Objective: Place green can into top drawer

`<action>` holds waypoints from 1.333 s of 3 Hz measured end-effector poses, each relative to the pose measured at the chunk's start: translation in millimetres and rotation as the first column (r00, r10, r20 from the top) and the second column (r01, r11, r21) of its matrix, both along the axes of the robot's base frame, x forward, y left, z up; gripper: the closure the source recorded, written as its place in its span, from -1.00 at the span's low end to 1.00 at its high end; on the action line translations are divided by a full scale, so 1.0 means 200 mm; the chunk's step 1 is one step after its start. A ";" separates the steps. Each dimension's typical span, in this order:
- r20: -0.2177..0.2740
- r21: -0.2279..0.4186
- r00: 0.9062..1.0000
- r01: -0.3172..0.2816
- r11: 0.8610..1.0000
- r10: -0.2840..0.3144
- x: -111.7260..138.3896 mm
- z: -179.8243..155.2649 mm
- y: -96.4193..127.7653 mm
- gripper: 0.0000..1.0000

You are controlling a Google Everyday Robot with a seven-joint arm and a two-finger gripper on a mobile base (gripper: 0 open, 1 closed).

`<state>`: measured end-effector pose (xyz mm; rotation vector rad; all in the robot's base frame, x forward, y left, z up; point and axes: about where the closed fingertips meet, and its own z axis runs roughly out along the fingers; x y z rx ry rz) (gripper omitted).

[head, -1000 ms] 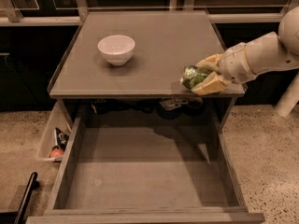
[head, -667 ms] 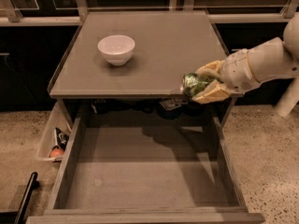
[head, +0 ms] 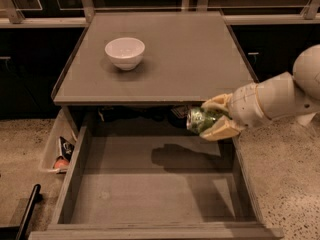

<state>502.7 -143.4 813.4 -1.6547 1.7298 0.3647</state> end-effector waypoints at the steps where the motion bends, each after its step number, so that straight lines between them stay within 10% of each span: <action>1: -0.084 0.019 0.996 -0.022 1.000 0.024 -0.07 -0.19 0.08 1.00; 4: -0.137 0.041 0.991 -0.004 0.999 0.010 -0.06 -0.56 0.27 1.00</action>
Offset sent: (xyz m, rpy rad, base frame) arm -0.0119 0.0148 -0.0327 0.0170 0.0717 0.0191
